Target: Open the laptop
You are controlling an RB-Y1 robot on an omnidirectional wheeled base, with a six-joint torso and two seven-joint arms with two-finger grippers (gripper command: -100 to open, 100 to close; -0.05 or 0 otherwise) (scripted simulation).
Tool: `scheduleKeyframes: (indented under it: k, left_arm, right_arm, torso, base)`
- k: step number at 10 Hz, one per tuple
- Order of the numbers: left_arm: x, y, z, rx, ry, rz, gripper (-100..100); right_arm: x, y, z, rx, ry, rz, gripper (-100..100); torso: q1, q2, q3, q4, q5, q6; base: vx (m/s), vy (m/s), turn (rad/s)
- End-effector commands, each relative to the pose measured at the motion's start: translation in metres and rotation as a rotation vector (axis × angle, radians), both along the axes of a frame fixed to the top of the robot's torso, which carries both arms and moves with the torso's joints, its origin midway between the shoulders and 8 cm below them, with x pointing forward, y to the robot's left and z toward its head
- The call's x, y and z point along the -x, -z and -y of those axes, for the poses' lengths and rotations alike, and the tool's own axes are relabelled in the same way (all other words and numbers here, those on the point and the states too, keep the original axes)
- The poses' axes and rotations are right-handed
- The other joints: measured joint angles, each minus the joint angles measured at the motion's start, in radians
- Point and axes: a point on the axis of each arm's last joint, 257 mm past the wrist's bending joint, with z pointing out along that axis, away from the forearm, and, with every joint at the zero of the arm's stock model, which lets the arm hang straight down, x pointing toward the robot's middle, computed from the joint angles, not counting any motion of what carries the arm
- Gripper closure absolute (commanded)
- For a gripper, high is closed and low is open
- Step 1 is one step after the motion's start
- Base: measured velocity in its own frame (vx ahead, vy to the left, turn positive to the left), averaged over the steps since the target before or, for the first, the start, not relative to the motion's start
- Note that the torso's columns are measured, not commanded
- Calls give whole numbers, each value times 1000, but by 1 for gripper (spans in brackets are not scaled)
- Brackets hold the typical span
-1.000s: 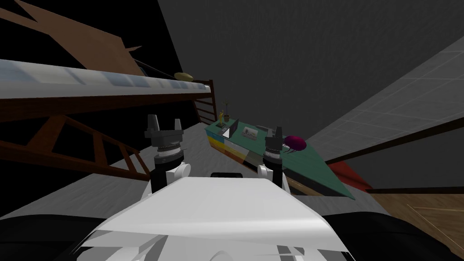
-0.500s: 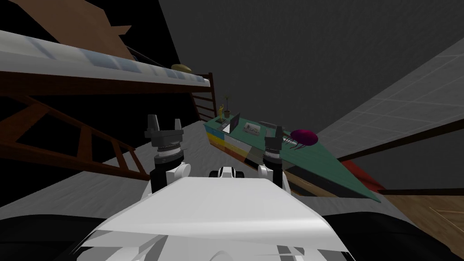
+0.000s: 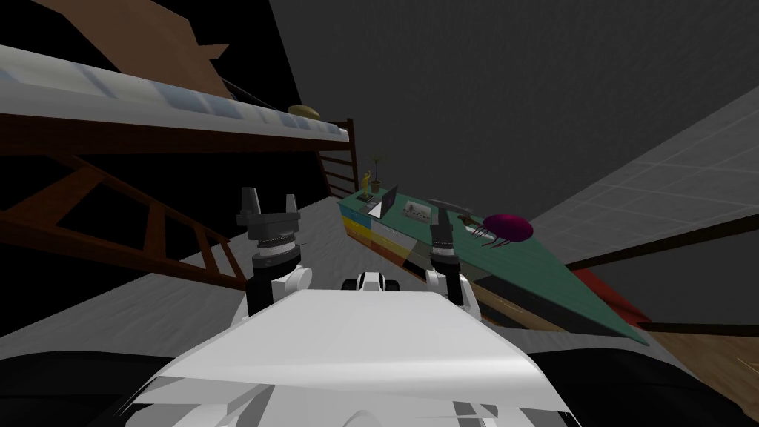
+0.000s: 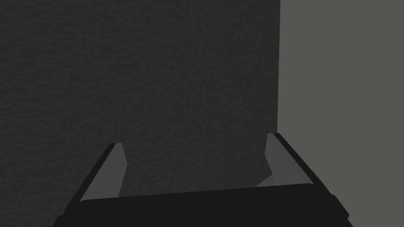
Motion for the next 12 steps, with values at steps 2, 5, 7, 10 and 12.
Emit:
scheduleKeyframes:
  k: [2,5,7,10,12]
  left_arm:
    - [0,0,0,0,0,0,0]
    - [0,0,0,0,0,0,0]
    - [0,0,0,0,0,0,0]
    - [0,0,0,0,0,0,0]
    - [0,0,0,0,0,0,0]
  right_arm:
    - [-22,29,1,181,76,-87,-100]
    - [-44,58,10,353,162,-166,-100]
    - [-59,78,21,474,227,-221,-100]
    - [-73,99,36,611,300,-277,-100]
    - [-87,120,55,740,374,-334,-100]
  torso:
    - [0,0,0,0,0,0]
    - [0,0,0,0,0,0]
    - [0,0,0,0,0,0]
    - [-2,1,1,0,0,1]
    - [0,-1,0,0,0,0]
  base:
    - [19,82,80]
    - [22,102,104]
    - [21,111,107]
    - [15,88,75]
    - [41,103,128]
